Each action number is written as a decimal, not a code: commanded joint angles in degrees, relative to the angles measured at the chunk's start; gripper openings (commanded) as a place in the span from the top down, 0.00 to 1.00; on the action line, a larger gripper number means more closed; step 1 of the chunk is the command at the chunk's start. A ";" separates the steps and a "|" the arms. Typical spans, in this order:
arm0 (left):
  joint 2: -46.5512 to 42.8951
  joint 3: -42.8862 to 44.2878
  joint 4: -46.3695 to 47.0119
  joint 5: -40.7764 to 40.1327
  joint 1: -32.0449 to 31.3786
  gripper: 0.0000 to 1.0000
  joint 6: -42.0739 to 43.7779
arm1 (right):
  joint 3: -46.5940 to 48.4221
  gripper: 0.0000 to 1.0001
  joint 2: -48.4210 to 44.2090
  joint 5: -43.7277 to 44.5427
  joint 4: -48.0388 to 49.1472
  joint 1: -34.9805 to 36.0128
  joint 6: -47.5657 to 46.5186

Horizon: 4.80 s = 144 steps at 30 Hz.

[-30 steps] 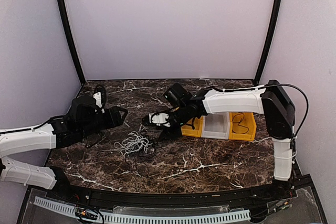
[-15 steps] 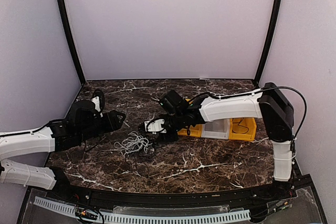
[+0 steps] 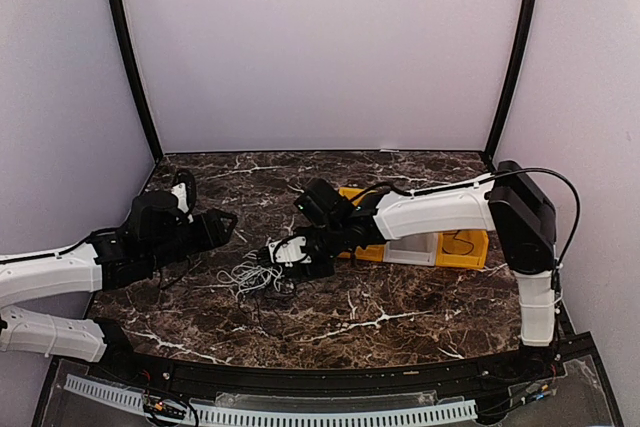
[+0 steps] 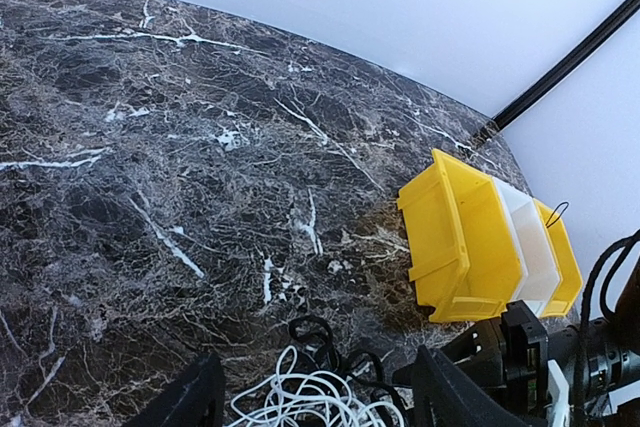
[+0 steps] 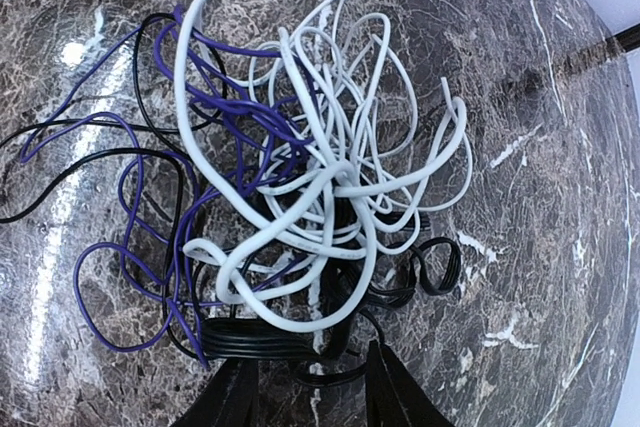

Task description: Untangle the cables

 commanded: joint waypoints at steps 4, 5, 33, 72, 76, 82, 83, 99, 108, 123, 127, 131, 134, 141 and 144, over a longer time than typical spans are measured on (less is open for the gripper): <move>0.33 -1.26 1.19 0.01 0.10 0.33 -0.09 | 0.08 0.63 1.34 -2.55 2.68 1.30 -1.15; 0.35 -1.26 1.37 0.09 0.07 0.33 -0.14 | 0.40 0.63 1.64 -2.71 2.81 1.36 -1.01; -6.95 -5.09 17.49 12.36 -6.44 0.21 17.11 | 0.17 1.00 -13.08 -14.55 -7.21 -4.06 12.59; 40.53 -3.41 71.01 0.22 -17.86 0.73 38.56 | 22.82 1.00 -17.98 -31.22 -13.08 -8.89 29.83; 40.72 -4.22 69.50 -0.69 -17.87 0.74 38.49 | 28.95 1.00 -17.61 -31.77 -16.11 -9.15 28.91; 39.39 -6.92 69.15 -1.68 -17.87 0.76 37.08 | 35.97 1.00 -17.18 -32.00 -18.98 -9.34 28.61; 38.94 -7.38 68.50 -2.05 -17.85 0.76 36.95 | 36.92 1.00 -17.18 -31.84 -19.32 -9.39 28.52; 29.54 -14.94 62.28 -7.15 -17.87 0.79 32.49 | 41.90 1.00 -19.90 -29.41 -21.01 -13.20 27.50; 26.89 -14.92 56.30 -8.85 -17.85 0.61 29.69 | 34.33 1.00 -24.71 -28.26 -19.15 -19.71 27.05; 17.70 -6.30 29.44 -12.76 -17.87 0.24 20.86 | 11.64 1.00 -35.61 -27.20 -14.59 -34.34 26.54; 13.22 -5.17 25.15 -11.28 -17.87 0.23 21.54 | 6.71 1.00 -38.08 -27.10 -13.81 -37.54 26.32; 9.66 -4.20 21.03 -11.89 -17.87 0.23 20.90 | 3.84 1.00 -39.96 -26.44 -13.42 -40.64 25.74; 7.87 -3.76 17.96 -14.57 -17.87 0.23 19.52 | 2.95 1.00 -41.36 -25.99 -13.64 -42.92 25.43; 5.71 -4.39 14.30 -16.92 -17.87 0.24 16.54 | 0.14 1.00 -45.11 -21.35 -15.42 -47.99 23.59; 5.68 -4.63 14.31 -18.06 -17.83 0.23 16.13 | -2.17 1.00 -46.74 -21.23 -16.13 -50.85 23.55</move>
